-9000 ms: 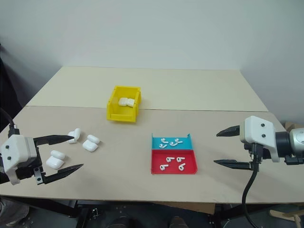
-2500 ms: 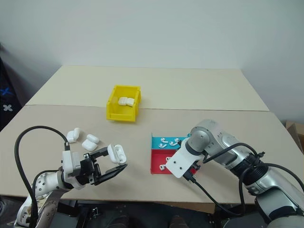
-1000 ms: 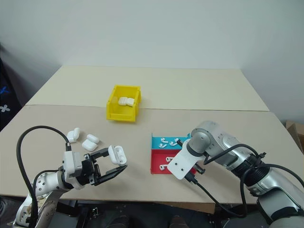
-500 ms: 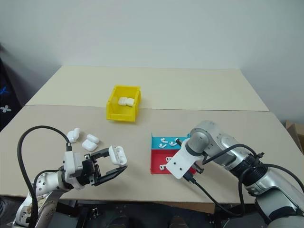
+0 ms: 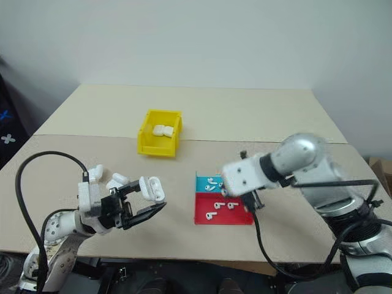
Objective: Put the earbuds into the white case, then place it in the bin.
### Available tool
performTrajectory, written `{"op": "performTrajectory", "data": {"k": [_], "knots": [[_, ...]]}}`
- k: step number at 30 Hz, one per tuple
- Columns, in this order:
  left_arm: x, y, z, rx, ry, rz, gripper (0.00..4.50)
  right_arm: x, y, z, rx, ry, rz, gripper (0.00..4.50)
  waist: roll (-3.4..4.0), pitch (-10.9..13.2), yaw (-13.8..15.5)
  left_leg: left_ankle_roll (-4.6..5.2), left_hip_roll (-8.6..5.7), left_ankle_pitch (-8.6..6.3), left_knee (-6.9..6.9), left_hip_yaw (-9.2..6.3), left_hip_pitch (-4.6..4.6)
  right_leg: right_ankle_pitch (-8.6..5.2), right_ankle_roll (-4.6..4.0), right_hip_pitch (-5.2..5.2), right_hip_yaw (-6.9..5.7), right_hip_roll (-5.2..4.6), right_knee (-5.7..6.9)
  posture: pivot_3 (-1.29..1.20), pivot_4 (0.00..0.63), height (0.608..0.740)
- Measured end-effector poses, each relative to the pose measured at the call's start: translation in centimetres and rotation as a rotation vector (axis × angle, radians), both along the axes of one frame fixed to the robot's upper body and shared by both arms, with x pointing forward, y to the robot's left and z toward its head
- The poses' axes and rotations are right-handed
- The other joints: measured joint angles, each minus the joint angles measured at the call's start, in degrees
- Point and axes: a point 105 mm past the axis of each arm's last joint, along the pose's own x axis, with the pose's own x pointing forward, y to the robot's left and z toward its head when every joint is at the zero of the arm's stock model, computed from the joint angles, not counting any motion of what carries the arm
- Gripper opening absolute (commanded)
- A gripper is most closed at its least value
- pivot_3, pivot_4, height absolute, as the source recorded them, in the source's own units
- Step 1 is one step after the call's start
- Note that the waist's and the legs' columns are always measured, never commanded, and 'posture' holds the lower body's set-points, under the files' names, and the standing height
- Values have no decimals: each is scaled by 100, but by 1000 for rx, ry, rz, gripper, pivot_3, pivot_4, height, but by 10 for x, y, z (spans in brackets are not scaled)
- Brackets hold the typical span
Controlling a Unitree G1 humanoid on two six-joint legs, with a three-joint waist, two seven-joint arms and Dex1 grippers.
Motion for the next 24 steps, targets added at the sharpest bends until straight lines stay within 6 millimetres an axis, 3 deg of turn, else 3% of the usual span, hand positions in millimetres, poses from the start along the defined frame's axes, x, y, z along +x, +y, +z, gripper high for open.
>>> {"op": "performTrajectory", "data": {"k": [4,12,16,24], "knots": [[-1,-10,16,-59,14,-97,2746,-8,-2,49,442,-29,-9,605,0,0,17,0,-1,0,-1,-6,-3,0,1,6,-4,1,-9,0,150,740],[-6,-33,35,-131,-6,-302,2746,-41,4,80,982,-23,147,605,1,0,-10,1,-2,-1,-4,-13,-1,1,4,19,-10,2,-18,0,150,740],[-7,-43,34,-121,-8,-383,2746,-53,11,81,1066,-11,218,605,2,-1,-10,1,-2,-1,-4,-16,0,1,4,21,-12,4,-20,0,150,740],[-6,-50,33,-105,-18,-423,2746,-62,29,67,1023,35,304,605,2,0,-23,1,-2,-1,-4,-17,-1,1,5,21,-11,3,-22,0,150,740]]}}
